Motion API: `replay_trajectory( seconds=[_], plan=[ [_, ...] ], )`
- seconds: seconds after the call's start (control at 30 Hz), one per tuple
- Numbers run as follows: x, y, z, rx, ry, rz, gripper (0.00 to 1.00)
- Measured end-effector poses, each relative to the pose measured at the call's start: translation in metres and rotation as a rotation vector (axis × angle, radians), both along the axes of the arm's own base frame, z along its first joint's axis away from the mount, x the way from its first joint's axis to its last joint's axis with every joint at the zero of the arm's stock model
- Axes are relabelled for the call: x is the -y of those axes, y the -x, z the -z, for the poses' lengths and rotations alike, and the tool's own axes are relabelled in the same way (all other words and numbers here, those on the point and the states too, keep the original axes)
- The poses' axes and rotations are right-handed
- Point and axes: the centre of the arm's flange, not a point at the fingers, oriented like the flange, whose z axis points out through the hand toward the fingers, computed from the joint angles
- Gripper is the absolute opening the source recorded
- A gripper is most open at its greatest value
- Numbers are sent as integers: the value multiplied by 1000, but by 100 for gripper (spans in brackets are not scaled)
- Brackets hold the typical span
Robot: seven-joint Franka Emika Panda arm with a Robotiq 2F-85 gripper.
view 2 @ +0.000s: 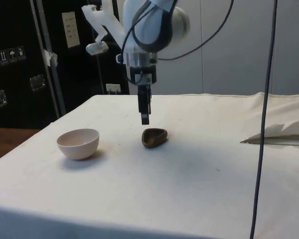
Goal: Pour the coffee beans from the cup into the bowl.
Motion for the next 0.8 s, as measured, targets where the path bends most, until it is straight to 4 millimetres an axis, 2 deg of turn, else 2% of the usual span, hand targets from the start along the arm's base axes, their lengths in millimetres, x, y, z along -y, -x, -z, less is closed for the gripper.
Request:
replay_trajectory(
  seconds=[0.07,0.73,0.8],
  plan=[
    [0,-1,-11,1,-4,2,100],
    [0,-3,-74,25,-20,16,100],
    [0,-3,-74,25,-20,16,100]
  ],
)
